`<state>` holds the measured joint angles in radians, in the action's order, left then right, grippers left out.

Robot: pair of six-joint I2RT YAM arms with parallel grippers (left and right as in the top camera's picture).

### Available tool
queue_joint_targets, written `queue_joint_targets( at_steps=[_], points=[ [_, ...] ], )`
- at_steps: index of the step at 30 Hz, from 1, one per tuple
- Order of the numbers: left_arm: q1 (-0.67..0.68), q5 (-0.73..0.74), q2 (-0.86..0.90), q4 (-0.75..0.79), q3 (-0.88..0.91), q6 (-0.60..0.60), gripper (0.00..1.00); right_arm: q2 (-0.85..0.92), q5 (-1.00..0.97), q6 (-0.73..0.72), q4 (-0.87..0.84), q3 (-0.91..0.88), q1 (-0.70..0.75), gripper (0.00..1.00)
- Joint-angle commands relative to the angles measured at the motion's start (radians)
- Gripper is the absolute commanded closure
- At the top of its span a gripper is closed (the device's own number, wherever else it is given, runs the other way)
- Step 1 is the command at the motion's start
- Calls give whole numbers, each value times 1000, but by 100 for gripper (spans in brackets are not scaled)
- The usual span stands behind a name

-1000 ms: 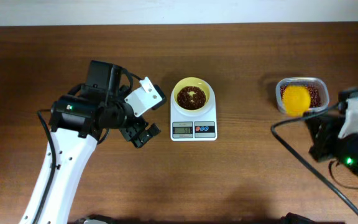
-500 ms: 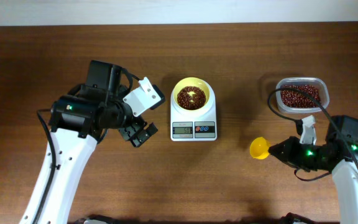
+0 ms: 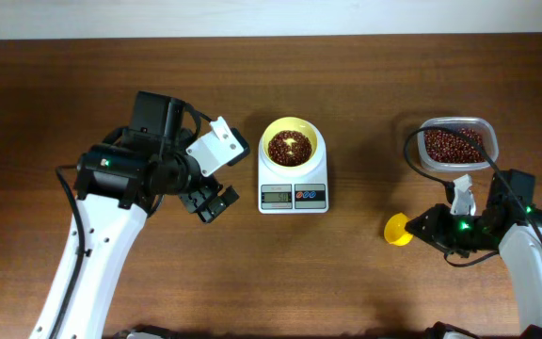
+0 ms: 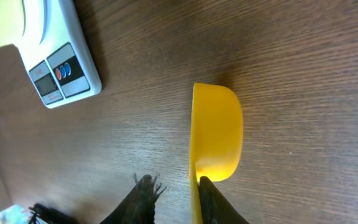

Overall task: Scoop item into bowl and weigh 50g on scale
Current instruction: 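Lower the yellow scoop onto the table left of the right arm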

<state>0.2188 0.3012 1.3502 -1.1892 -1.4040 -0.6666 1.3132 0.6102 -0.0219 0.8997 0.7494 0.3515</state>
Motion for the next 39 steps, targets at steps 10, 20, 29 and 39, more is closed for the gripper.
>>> queue_joint_targets(
  at_steps=[10, 20, 29, 39],
  points=[
    [1, -3, -3, -1, 0, -8, 1, 3, -126, 5, 1, -5, -5, 1],
    [1, -3, -3, -1, 0, -8, 1, 3, -126, 6, 0, -5, -5, 1],
    [1, -3, -3, -1, 0, -8, 1, 3, -125, 6, 2, -5, -5, 1],
    [1, -3, -3, -1, 0, -8, 1, 3, -129, -192, 126, -5, -4, 2]
  ],
)
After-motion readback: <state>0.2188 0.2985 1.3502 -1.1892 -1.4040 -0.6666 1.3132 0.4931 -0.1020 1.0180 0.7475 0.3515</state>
